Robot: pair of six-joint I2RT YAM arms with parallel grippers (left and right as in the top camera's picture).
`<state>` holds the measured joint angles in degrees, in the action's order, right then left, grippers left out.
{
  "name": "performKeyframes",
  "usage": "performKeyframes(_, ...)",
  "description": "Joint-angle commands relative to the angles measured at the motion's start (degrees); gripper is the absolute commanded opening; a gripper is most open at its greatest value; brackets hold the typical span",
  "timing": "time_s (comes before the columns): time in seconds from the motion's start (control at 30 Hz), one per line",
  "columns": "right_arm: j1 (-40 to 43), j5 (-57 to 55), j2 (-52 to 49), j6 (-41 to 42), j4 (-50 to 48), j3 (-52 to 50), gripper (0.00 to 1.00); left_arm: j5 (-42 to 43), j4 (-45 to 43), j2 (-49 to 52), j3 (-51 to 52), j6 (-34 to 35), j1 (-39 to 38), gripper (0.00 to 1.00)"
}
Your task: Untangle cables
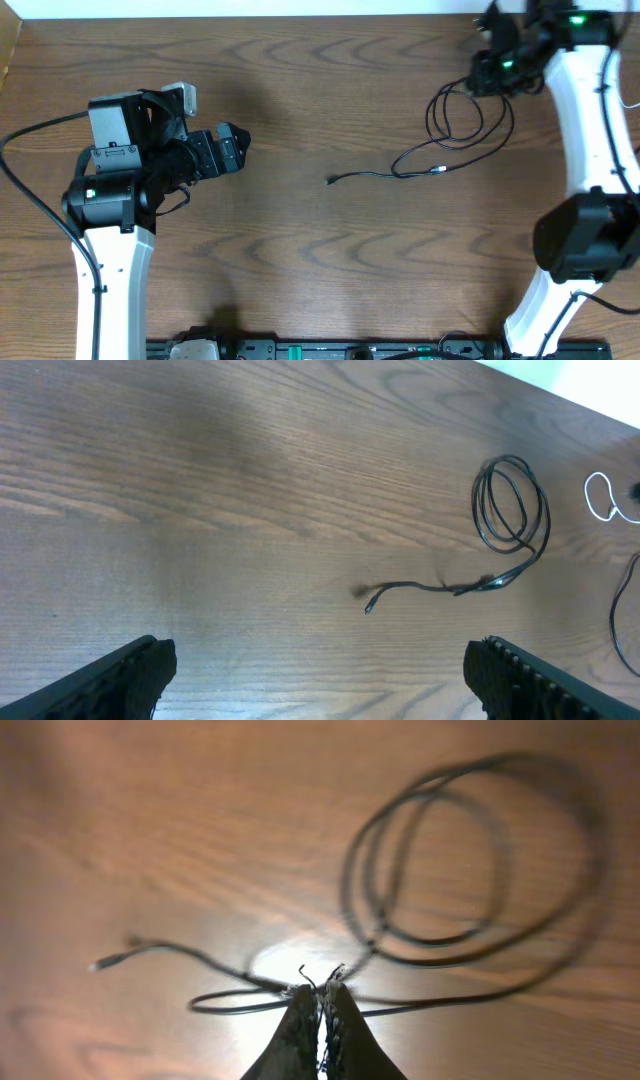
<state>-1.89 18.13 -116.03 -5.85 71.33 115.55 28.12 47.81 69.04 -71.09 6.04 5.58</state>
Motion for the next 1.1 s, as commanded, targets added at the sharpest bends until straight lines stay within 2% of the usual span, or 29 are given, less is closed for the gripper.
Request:
performKeyframes(0.0,-1.97,3.87,-0.15,5.42,1.29,0.59,0.01,-0.35,0.15,0.2,-1.25,0.26,0.2,0.98)
performKeyframes(0.1,-2.27,8.33,0.02,12.81,2.47,0.61,0.01,-0.35,0.15,0.2,-1.25,0.26,0.2,0.98)
performKeyframes(0.33,1.03,29.79,0.04,20.87,3.93,0.61,0.01,-0.35,0.15,0.2,-1.25,0.28,0.2,0.98)
performKeyframes(0.53,4.44,44.54,0.04,21.4,6.27,0.59,0.01,-0.35,0.15,0.2,-1.25,0.26,0.2,0.98)
performKeyframes(0.6,5.38,50.38,0.04,16.92,7.91,0.59,0.01,-0.35,0.13,0.2,-1.25,0.28,0.2,0.98)
performKeyframes(0.73,6.88,53.7,0.04,7.3,10.84,0.59,0.01,-0.35,0.15,0.2,-1.25,0.26,0.2,0.98)
performKeyframes(1.07,8.76,54.82,0.04,-0.13,14.82,0.59,0.01,-0.35,0.15,0.2,-1.25,0.26,0.2,0.98)
